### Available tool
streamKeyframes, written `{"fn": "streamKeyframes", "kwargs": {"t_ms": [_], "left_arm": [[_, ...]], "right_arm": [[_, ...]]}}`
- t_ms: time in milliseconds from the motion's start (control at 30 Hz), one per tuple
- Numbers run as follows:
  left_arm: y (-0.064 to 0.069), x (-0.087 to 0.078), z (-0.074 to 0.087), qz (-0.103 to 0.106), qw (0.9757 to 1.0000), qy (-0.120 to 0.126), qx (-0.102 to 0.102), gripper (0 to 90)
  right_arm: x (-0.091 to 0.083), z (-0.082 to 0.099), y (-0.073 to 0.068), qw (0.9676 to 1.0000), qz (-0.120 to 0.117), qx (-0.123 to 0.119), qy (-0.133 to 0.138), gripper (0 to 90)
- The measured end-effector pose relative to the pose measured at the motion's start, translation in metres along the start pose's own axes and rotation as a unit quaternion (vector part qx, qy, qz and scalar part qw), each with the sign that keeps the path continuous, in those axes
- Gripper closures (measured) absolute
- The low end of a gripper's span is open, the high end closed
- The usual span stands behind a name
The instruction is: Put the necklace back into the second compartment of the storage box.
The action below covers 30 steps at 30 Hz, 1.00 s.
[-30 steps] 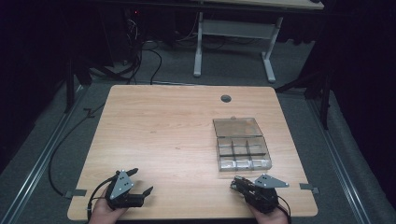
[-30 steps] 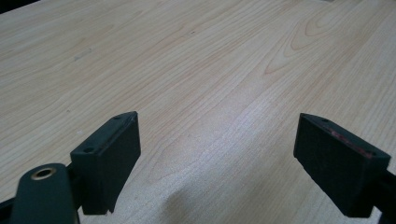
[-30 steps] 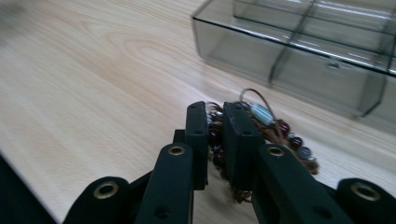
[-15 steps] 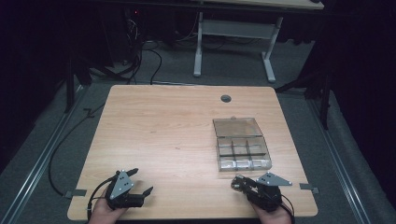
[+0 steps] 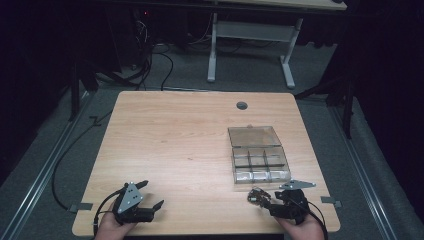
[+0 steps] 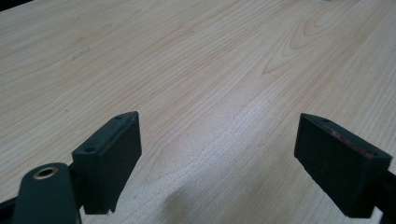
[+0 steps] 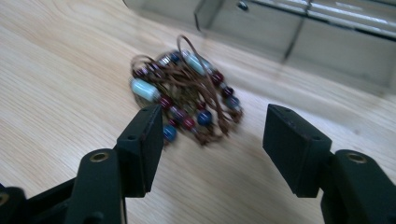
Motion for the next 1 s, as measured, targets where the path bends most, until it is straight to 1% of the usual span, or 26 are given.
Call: {"fn": "streamKeyframes", "kwargs": {"t_ms": [67,100,167,200,233,333,400,500,567,667,700,833,900,933,1000], "left_arm": [[0.000,0.000,0.000,0.000,1.0000,0.000,0.000,15.4],[0.000,0.000,0.000,0.001,1.0000,0.000,0.000,15.4],[0.000,0.000,0.000,0.001,1.0000,0.000,0.000,15.4],[0.000,0.000,0.000,0.001,1.0000,-0.001,0.000,15.4],[0.000,0.000,0.000,0.002,1.0000,-0.001,0.000,15.4],[0.000,0.000,0.000,0.002,1.0000,0.000,-0.001,15.4],[0.000,0.000,0.000,0.003,1.0000,0.000,-0.002,15.3],[0.000,0.000,0.000,0.005,1.0000,0.000,-0.002,15.4],[0.000,0.000,0.000,0.005,1.0000,-0.001,-0.002,15.4],[0.000,0.000,0.000,0.007,1.0000,-0.002,-0.002,15.3],[0.000,0.000,0.000,0.007,1.0000,-0.002,-0.002,15.3],[0.000,0.000,0.000,0.008,1.0000,-0.004,-0.003,15.4],[0.000,0.000,0.000,0.009,0.9999,-0.004,-0.003,15.3],[0.000,0.000,0.000,0.009,0.9999,-0.004,-0.003,15.3],[0.000,0.000,0.000,0.011,0.9999,-0.004,-0.003,15.4]], "right_arm": [[-0.001,0.000,0.002,0.9998,0.003,0.006,-0.016,37.0],[-0.001,-0.001,0.004,0.9997,-0.001,0.009,-0.024,36.4],[0.001,0.000,0.005,0.9988,-0.001,0.017,-0.046,34.7],[0.001,0.000,0.005,0.9981,0.001,0.016,-0.060,34.6],[0.001,-0.001,0.006,0.9977,0.003,0.012,-0.066,34.1],[0.000,-0.002,0.005,0.9957,0.007,0.013,-0.091,32.5],[-0.001,-0.003,0.004,0.9942,0.006,0.020,-0.105,32.2],[-0.002,-0.004,0.004,0.9918,0.011,0.020,-0.125,31.9],[-0.002,-0.006,0.003,0.9889,0.013,0.018,-0.147,31.7],[-0.001,-0.008,0.002,0.9859,0.017,0.009,-0.166,31.5],[0.000,-0.009,0.001,0.9847,0.019,0.010,-0.173,31.3],[0.001,-0.013,-0.002,0.9792,0.016,-0.001,-0.202,30.7],[0.002,-0.015,-0.003,0.9772,0.014,-0.007,-0.212,30.3],[0.003,-0.017,-0.004,0.9761,0.011,-0.002,-0.217,30.1],[0.004,-0.019,-0.004,0.9740,0.010,-0.002,-0.226,29.5]]}}
Point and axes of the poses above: each handheld gripper's, and its own axes: x roughly forward along the jaws, z roughly out of its underside, y roughly to its right, the point moved 3 cm from there along x, roughly forward along the jaws, and after that the axes turned 13 degrees about y, right-handed, at the moved point
